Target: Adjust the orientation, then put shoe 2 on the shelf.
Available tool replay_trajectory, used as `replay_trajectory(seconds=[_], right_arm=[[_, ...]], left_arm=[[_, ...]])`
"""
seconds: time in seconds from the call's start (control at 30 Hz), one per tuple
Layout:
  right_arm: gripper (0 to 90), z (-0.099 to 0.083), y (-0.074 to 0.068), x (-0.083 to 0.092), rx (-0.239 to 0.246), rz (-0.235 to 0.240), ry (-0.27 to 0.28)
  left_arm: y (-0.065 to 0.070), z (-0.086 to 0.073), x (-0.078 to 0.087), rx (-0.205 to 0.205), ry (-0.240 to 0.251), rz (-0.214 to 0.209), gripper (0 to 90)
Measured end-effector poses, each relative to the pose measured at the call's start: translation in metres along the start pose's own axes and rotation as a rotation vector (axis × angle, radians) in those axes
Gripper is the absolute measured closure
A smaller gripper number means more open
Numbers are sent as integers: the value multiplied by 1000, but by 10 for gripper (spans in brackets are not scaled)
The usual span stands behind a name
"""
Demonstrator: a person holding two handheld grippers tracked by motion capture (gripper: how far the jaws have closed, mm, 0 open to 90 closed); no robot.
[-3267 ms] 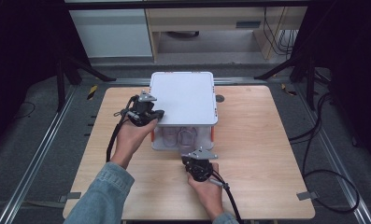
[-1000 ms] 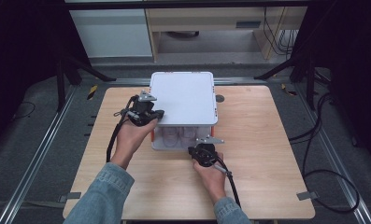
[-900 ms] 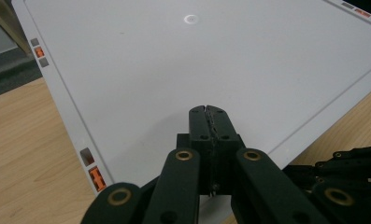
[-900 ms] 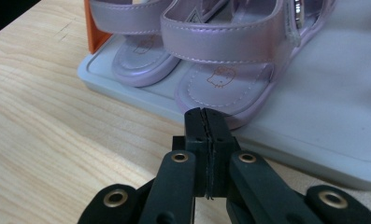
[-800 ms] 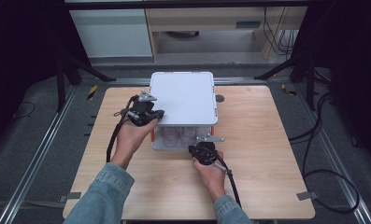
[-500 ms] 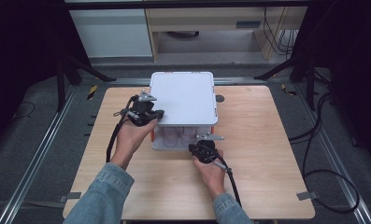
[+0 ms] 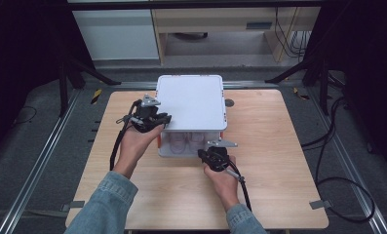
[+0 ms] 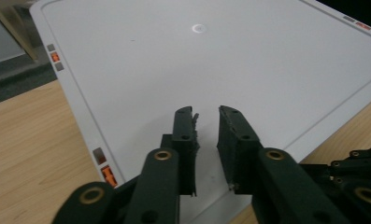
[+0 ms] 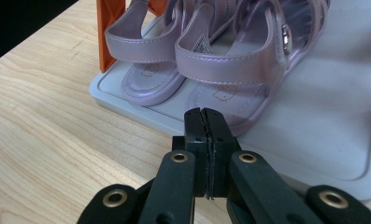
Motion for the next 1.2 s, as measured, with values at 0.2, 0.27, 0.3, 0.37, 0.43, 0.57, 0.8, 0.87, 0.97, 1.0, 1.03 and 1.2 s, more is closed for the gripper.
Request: replay_trajectory(seconds=[0.2, 0.27, 0.3, 0.37, 0.43, 0.57, 0.8, 0.87, 0.97, 1.0, 1.03, 1.2], right_arm=[[897, 0, -1, 7, 28, 0, 1], [895, 0, 0, 11, 42, -4, 0], [895, 0, 0, 13, 43, -4, 1], [893, 0, 1, 14, 48, -7, 2], [889, -1, 3, 19, 50, -10, 0], [847, -4, 6, 27, 67, -15, 1], [494, -7, 20, 40, 70, -57, 21], [391, -9, 25, 44, 74, -65, 15], [290, -12, 34, 53, 100, -103, 33], [251, -12, 39, 56, 102, -111, 38], [218, -14, 43, 59, 101, -116, 38], [134, -23, 77, 67, 77, -167, -4]], left_arm=[[-7, 0, 15, 14, 52, 15, 499], [-12, 1, 23, 21, 78, 35, 365], [-16, 0, 27, 29, 92, 33, 326], [-19, -1, 30, 41, 100, 30, 269], [-28, -4, 39, 56, 115, 48, 225], [-45, -19, 53, 85, 136, 71, 140], [-63, -58, 61, 88, 117, 88, 73], [-70, -73, 59, 98, 102, 93, 59], [-81, -93, 51, 114, 60, 114, 57], [-84, -100, 49, 118, 44, 114, 57], [-84, -100, 49, 118, 44, 114, 58], [-93, -128, 26, 113, -33, 126, 61]])
Point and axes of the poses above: each handheld gripper's, and its own axes: x roughly backward along the jaws, z roughly out of its top, y roughly to its right, the point moved 2 cm from there along -x, roughly forward along the jaws, and after that the axes turned 6 degrees about x, right-handed, at the moved point
